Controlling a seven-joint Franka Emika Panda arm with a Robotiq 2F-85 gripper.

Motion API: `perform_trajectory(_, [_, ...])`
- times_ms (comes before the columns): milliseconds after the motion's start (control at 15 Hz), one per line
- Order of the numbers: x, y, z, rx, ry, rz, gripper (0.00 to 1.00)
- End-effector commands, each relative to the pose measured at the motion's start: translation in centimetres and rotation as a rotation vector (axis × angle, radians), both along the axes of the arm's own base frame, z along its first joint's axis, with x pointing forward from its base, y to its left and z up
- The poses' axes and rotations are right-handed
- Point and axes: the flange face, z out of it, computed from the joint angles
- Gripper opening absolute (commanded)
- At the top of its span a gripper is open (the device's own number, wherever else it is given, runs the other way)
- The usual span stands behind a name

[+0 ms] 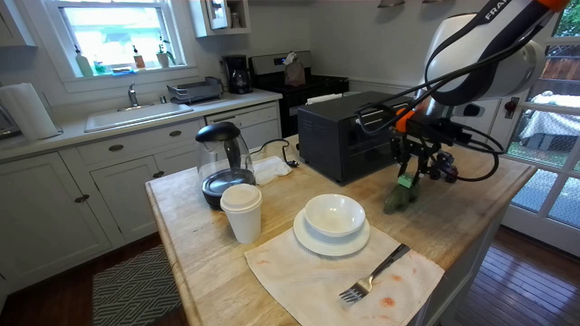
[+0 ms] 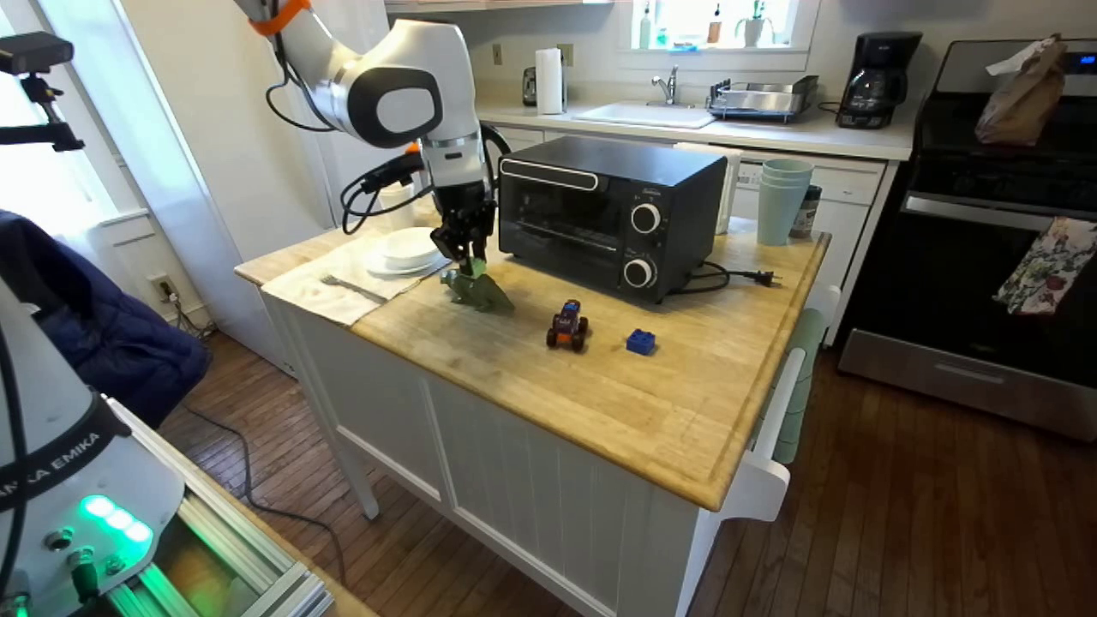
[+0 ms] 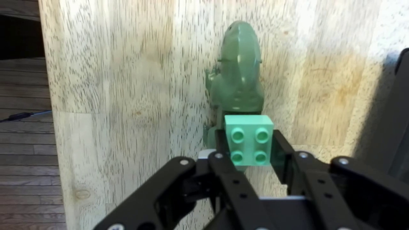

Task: Lift the green building block and put it on the dinosaur toy

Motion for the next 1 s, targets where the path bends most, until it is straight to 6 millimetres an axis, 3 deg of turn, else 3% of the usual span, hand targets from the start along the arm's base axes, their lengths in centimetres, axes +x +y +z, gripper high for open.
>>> perform_trajectory(0, [0.54,0.11,-0.11,0.012,0.013,-0.011,0.11])
perform_trajectory(933, [0.64,0.06,-0.86,0.024,0.033,-0.017,0.11])
